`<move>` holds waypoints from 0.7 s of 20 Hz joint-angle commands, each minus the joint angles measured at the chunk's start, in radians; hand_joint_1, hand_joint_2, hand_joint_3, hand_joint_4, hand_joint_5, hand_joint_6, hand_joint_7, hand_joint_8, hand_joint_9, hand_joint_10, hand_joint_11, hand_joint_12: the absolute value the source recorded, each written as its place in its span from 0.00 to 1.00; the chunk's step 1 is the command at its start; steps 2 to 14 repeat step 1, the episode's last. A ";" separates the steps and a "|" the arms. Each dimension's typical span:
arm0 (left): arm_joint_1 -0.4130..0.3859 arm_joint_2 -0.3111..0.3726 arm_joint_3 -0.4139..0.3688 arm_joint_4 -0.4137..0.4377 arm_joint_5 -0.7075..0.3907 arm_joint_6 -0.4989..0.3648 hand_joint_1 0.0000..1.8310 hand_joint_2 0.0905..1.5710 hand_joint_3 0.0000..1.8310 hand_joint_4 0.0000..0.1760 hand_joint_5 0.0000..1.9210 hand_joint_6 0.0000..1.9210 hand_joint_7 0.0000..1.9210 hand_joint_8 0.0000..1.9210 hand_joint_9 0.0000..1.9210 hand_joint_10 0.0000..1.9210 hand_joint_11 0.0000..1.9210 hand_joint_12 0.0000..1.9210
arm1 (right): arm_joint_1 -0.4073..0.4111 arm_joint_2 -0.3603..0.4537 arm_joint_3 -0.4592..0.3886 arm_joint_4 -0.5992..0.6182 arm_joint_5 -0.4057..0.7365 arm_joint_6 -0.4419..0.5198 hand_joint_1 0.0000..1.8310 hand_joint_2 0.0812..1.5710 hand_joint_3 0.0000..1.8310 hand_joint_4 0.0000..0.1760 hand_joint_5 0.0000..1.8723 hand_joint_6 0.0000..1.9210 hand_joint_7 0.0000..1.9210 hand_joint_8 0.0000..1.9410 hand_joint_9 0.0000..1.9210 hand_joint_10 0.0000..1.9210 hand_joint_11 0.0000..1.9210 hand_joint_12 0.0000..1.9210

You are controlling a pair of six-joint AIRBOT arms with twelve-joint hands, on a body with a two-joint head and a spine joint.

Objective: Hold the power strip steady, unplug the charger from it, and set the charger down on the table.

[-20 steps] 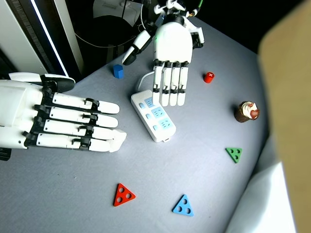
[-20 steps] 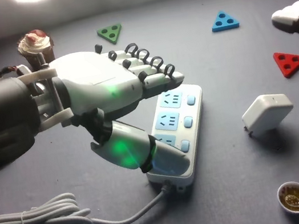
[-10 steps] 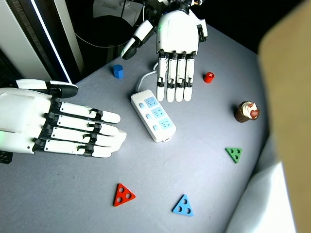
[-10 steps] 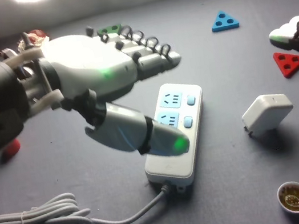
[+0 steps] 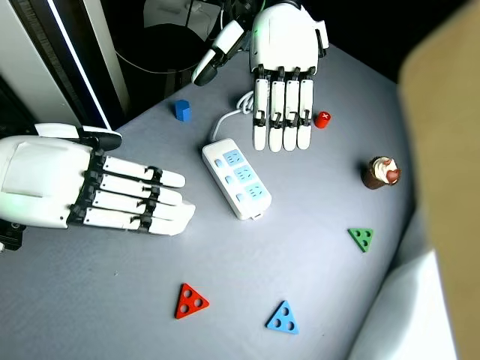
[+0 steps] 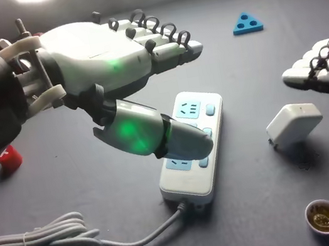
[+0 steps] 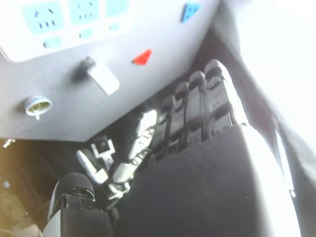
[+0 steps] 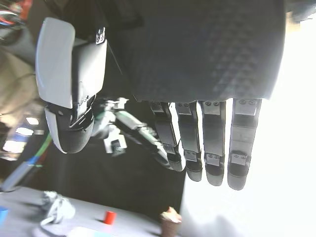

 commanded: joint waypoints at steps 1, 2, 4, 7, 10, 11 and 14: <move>-0.018 0.008 -0.001 0.002 -0.078 -0.004 0.00 0.57 0.00 0.00 0.01 0.00 0.02 0.00 0.01 0.00 0.02 0.01 | 0.000 0.008 -0.001 0.036 0.132 0.000 0.14 0.65 0.00 0.00 0.06 0.00 0.10 0.00 0.11 0.00 0.08 0.09; -0.018 0.008 -0.001 0.002 -0.078 -0.004 0.00 0.57 0.00 0.00 0.01 0.00 0.02 0.00 0.01 0.00 0.02 0.01 | 0.000 0.008 -0.001 0.036 0.132 0.000 0.14 0.65 0.00 0.00 0.06 0.00 0.10 0.00 0.11 0.00 0.08 0.09; -0.018 0.008 -0.001 0.002 -0.078 -0.004 0.00 0.57 0.00 0.00 0.01 0.00 0.02 0.00 0.01 0.00 0.02 0.01 | 0.000 0.008 -0.001 0.036 0.132 0.000 0.14 0.65 0.00 0.00 0.06 0.00 0.10 0.00 0.11 0.00 0.08 0.09; -0.018 0.008 -0.001 0.002 -0.078 -0.004 0.00 0.57 0.00 0.00 0.01 0.00 0.02 0.00 0.01 0.00 0.02 0.01 | 0.000 0.008 -0.001 0.036 0.132 0.000 0.14 0.65 0.00 0.00 0.06 0.00 0.10 0.00 0.11 0.00 0.08 0.09; -0.018 0.008 -0.001 0.002 -0.078 -0.004 0.00 0.57 0.00 0.00 0.01 0.00 0.02 0.00 0.01 0.00 0.02 0.01 | 0.000 0.008 -0.001 0.036 0.132 0.000 0.14 0.65 0.00 0.00 0.06 0.00 0.10 0.00 0.11 0.00 0.08 0.09; -0.018 0.008 -0.001 0.002 -0.078 -0.004 0.00 0.57 0.00 0.00 0.01 0.00 0.02 0.00 0.01 0.00 0.02 0.01 | 0.000 0.008 -0.001 0.036 0.132 0.000 0.14 0.65 0.00 0.00 0.06 0.00 0.10 0.00 0.11 0.00 0.08 0.09; -0.018 0.008 -0.001 0.002 -0.078 -0.004 0.00 0.57 0.00 0.00 0.01 0.00 0.02 0.00 0.01 0.00 0.02 0.01 | 0.000 0.008 -0.001 0.036 0.132 0.000 0.14 0.65 0.00 0.00 0.06 0.00 0.10 0.00 0.11 0.00 0.08 0.09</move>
